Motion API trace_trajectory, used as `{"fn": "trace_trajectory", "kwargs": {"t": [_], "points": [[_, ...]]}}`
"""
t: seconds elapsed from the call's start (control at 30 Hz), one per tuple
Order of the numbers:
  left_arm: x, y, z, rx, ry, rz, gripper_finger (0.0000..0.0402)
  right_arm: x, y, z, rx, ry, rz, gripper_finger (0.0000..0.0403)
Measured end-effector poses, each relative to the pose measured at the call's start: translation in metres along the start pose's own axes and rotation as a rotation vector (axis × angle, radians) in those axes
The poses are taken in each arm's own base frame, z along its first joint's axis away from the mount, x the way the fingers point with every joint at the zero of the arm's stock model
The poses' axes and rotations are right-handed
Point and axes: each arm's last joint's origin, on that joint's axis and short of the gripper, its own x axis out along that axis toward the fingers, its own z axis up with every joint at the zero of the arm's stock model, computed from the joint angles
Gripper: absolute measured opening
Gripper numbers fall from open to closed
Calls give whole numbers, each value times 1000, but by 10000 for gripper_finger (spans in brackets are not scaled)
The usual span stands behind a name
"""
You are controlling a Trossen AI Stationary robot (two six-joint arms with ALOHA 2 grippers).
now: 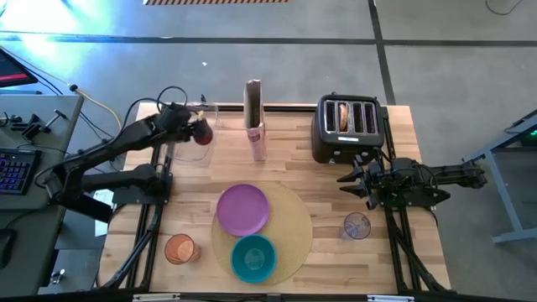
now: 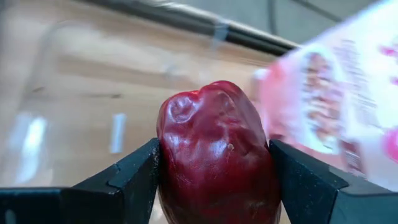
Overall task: Arrange a breakfast setting
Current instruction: Put the red apple on the purple plate
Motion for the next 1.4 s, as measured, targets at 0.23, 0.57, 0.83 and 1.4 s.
{"fn": "trace_trajectory", "kwargs": {"t": [0.23,0.57,0.83,1.4], "points": [[-8,-20,-14,145,14,-163,256,0,0,0,0,0,0,114],[-22,-43,-50,357,137,-366,257,0,0,0,0,0,0,114],[-21,-58,-86,473,260,-413,257,0,0,0,0,0,0,114],[-2,-71,-151,549,443,-338,257,0,0,0,0,0,-1,114]]}}
